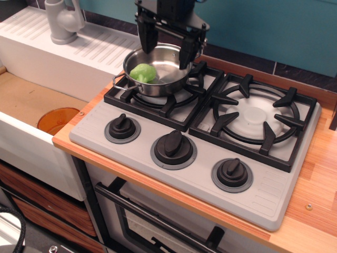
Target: Put cauliflower in pot or pan an put pot or pan on stove
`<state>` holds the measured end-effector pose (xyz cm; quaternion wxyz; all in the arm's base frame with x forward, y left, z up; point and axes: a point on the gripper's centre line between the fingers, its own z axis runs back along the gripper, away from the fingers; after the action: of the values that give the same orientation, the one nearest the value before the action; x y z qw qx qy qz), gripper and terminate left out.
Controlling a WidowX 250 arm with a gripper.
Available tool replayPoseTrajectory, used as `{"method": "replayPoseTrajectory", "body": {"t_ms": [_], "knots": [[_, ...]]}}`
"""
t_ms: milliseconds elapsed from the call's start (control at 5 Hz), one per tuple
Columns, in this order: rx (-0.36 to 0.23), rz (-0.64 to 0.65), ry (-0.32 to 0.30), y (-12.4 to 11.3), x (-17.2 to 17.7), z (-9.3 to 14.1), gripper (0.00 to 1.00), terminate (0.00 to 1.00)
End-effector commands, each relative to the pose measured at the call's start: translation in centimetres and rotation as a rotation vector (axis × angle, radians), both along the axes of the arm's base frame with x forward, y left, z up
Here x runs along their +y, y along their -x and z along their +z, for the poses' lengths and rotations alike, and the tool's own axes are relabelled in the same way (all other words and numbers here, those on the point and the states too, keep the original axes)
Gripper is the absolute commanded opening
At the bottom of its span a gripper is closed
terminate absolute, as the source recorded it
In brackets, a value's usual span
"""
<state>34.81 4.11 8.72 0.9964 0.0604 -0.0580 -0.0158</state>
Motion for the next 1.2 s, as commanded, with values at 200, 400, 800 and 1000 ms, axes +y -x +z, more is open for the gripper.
{"method": "replayPoseTrajectory", "body": {"t_ms": [200,400,800,1000], "knots": [[-0.142,-0.006,0.015,0.0,-1.0,-1.4,1.00,0.00],[-0.149,-0.005,0.024,0.0,-1.1,-2.3,1.00,0.00],[-0.132,0.015,0.013,0.0,-1.4,-2.0,0.00,0.00],[-0.120,0.013,0.016,-0.1,-1.6,-1.5,0.00,0.00]]}}
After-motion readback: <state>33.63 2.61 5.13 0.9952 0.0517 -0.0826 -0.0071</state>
